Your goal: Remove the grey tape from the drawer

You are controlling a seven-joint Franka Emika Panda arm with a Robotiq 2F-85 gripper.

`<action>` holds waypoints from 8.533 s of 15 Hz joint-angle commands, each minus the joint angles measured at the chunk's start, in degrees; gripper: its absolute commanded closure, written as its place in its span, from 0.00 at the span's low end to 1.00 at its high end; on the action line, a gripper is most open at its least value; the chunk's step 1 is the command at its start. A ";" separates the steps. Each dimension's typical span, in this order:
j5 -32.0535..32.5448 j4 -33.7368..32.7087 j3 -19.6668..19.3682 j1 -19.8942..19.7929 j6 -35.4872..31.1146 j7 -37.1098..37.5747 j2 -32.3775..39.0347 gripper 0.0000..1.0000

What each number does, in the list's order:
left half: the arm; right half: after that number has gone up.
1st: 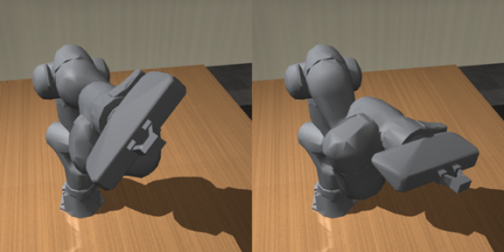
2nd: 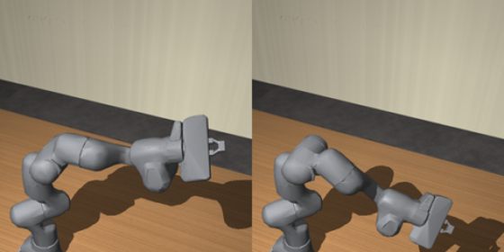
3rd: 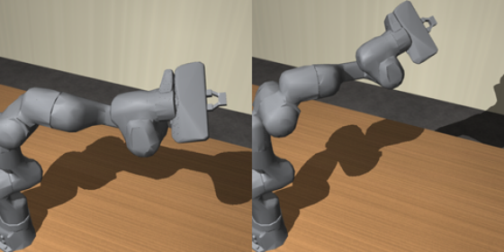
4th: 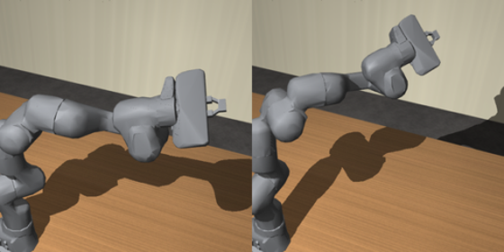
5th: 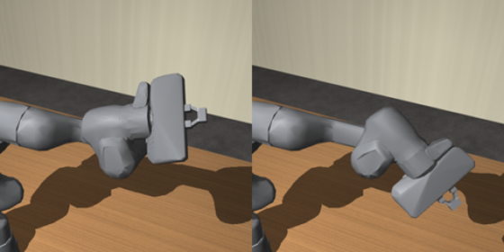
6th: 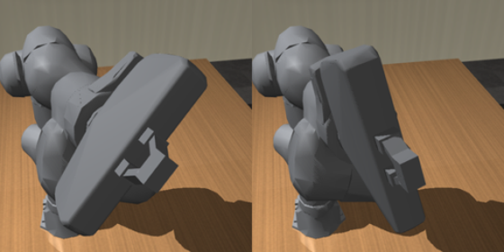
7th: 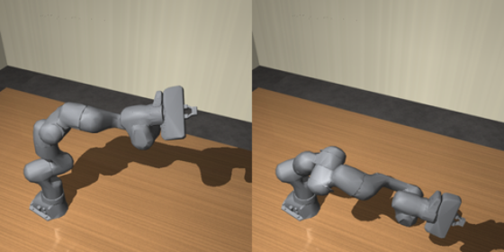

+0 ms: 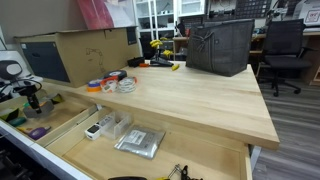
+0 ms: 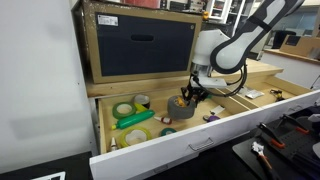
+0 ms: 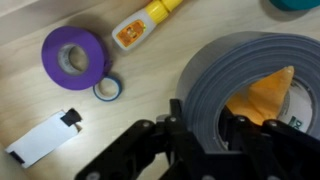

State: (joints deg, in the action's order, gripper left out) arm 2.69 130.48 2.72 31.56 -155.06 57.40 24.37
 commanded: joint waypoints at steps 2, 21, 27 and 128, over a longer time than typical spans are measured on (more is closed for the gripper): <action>6.23 8.09 -2.29 -1.34 -1.57 2.08 -11.18 0.88; -6.09 18.04 -0.12 -23.20 1.17 -8.15 -24.12 0.88; -8.33 18.11 -0.18 -26.23 2.38 -8.28 -27.18 0.88; -13.01 -74.60 -13.92 -42.76 42.17 19.45 25.40 0.88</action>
State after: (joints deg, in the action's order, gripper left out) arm -11.07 62.50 -12.11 -11.27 -115.54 74.85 46.99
